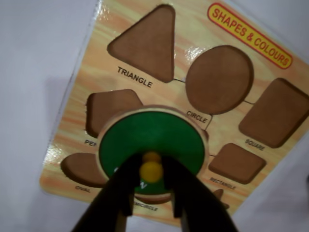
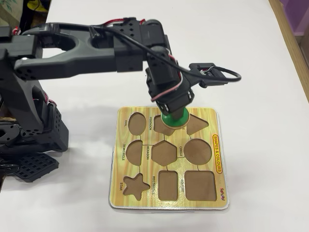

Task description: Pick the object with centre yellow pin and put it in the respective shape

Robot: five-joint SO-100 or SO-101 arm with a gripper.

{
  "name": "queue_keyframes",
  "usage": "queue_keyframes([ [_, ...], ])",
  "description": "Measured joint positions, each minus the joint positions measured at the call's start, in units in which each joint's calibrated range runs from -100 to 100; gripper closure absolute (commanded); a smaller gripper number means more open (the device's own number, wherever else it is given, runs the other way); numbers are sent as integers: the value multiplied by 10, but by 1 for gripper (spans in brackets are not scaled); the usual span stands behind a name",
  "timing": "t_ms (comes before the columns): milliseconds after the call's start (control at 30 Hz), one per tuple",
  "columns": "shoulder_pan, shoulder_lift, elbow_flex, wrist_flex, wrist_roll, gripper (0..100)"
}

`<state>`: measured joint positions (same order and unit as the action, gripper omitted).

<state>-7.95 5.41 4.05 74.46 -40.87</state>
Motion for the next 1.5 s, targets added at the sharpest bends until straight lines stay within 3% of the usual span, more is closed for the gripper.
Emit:
queue_keyframes([
  [200, 40, 13, -30, 0, 101, 99],
  [333, 60, 55, -90, 2, 140, 99],
  [700, 134, 116, -111, -2, 141, 99],
  [900, 157, 142, -112, -82, 141, 99],
  [1167, 141, 168, -112, -107, 81, 99],
  [1500, 69, 176, -112, -112, 75, 99],
])
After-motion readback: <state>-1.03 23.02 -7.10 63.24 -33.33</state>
